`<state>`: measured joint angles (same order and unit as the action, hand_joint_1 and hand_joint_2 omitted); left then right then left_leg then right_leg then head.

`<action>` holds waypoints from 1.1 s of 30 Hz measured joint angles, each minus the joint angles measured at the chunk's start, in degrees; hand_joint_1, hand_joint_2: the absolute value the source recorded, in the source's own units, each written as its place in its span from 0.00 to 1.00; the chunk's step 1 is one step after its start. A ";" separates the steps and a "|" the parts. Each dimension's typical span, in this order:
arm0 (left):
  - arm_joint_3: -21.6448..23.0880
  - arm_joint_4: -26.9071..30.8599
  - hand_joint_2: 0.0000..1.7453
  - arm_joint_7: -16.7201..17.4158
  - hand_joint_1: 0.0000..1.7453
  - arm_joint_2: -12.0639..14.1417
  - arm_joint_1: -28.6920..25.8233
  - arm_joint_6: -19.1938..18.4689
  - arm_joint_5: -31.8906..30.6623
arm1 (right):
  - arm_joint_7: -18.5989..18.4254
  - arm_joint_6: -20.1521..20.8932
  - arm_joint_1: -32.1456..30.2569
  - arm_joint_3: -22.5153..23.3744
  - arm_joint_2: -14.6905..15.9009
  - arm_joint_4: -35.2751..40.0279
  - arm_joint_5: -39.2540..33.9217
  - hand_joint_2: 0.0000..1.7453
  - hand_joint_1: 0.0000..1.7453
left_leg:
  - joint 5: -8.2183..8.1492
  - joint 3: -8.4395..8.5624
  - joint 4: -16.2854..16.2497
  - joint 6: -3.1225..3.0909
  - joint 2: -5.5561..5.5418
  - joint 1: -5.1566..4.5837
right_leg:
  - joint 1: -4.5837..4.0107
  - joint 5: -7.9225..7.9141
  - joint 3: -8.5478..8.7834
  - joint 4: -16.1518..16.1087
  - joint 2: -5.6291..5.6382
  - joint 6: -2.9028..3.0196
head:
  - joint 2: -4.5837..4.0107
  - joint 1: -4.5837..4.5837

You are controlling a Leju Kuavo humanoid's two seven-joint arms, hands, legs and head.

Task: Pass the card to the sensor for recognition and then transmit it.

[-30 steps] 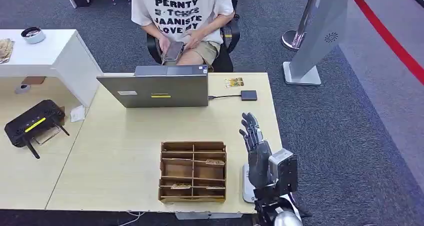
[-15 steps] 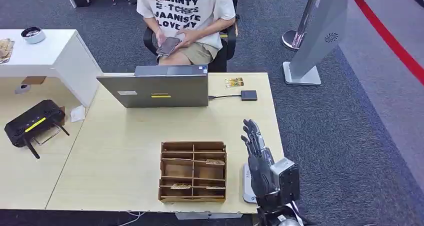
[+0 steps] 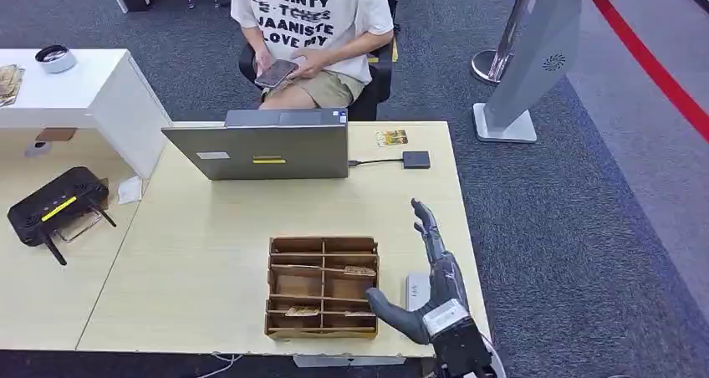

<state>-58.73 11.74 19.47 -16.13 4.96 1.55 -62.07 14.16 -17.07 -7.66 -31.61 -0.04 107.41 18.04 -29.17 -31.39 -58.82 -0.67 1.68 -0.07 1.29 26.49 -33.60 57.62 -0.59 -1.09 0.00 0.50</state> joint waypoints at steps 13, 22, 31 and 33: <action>0.02 0.00 0.00 0.11 0.00 -0.11 0.02 -1.70 -3.26 | -2.53 -3.82 0.30 -3.58 1.18 0.15 16.55 1.00 0.82 | 0.00 -0.01 0.00 0.00 0.00 0.00 | 0.00 0.00 0.01 0.00 0.00 0.00 | 0.00 0.00; 0.11 0.00 0.00 0.39 0.00 -0.09 0.04 -2.12 -4.11 | -4.61 -3.84 1.96 -5.92 1.49 -1.79 24.04 1.00 0.32 | 0.00 -0.02 0.00 0.00 0.00 0.00 | 0.00 0.00 0.01 0.00 0.00 0.00 | 0.00 0.00; 0.15 0.00 0.00 0.87 0.00 -0.04 0.09 -3.04 -4.79 | -7.10 -4.17 5.56 -9.16 1.57 -6.84 29.63 1.00 0.76 | 0.00 0.00 0.00 0.00 0.00 0.00 | 0.00 0.00 0.01 0.00 0.00 0.00 | 0.00 0.00; 0.18 0.00 0.00 0.94 0.00 -0.04 0.10 -3.10 -4.83 | -7.54 -4.46 6.09 -9.51 1.57 -7.87 30.11 1.00 0.81 | 0.00 -0.01 0.00 0.00 -0.01 0.00 | 0.00 0.00 0.01 0.00 -0.01 0.00 | 0.00 0.00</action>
<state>-58.55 11.74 20.41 -16.17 5.06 -1.55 -66.90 6.62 -21.53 -1.57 -41.11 1.53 99.53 48.15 -29.17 -31.39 -58.82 -0.67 1.67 -0.07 1.29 26.49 -33.59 57.62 -0.60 -1.09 0.00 0.50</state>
